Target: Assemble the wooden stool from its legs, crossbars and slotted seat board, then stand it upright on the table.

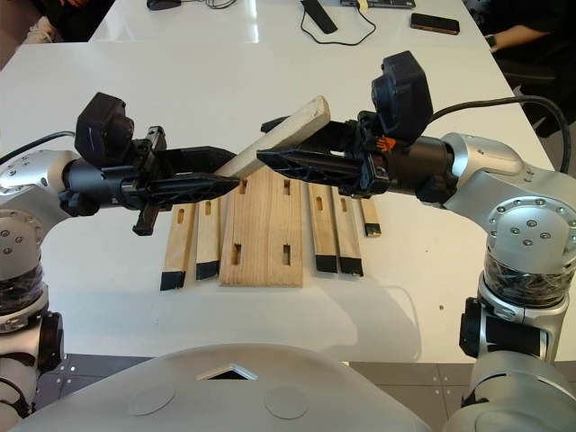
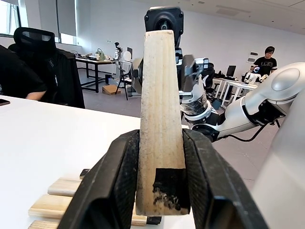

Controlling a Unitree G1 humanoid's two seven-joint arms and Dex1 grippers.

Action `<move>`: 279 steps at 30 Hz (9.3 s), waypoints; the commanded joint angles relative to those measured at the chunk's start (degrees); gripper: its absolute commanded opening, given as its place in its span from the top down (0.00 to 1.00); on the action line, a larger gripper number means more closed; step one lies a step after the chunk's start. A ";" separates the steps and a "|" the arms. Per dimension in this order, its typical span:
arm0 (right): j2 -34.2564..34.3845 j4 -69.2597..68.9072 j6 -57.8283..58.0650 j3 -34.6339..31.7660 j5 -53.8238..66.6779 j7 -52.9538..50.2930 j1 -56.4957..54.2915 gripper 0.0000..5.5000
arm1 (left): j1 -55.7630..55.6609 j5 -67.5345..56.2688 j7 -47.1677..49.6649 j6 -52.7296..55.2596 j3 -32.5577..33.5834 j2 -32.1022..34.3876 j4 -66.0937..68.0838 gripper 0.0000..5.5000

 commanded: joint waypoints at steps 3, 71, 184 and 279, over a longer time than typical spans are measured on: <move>-2.01 -0.35 -0.48 -0.05 -1.07 1.71 -0.27 0.77 | 2.42 1.40 -0.57 -1.17 -0.28 2.13 -1.29 0.76; -6.85 58.93 -42.52 32.52 -69.11 44.20 -6.08 0.77 | 20.28 10.94 14.98 -3.35 -10.98 -2.98 -7.00 0.57; -6.04 -9.48 -17.41 0.18 -55.00 -8.22 51.30 0.43 | 26.85 16.98 25.36 -6.48 -4.87 -6.74 -6.62 0.57; 3.22 -4.75 -9.79 5.48 -12.63 3.42 16.85 0.63 | -2.42 -12.82 4.43 5.01 -1.57 -0.02 2.78 0.62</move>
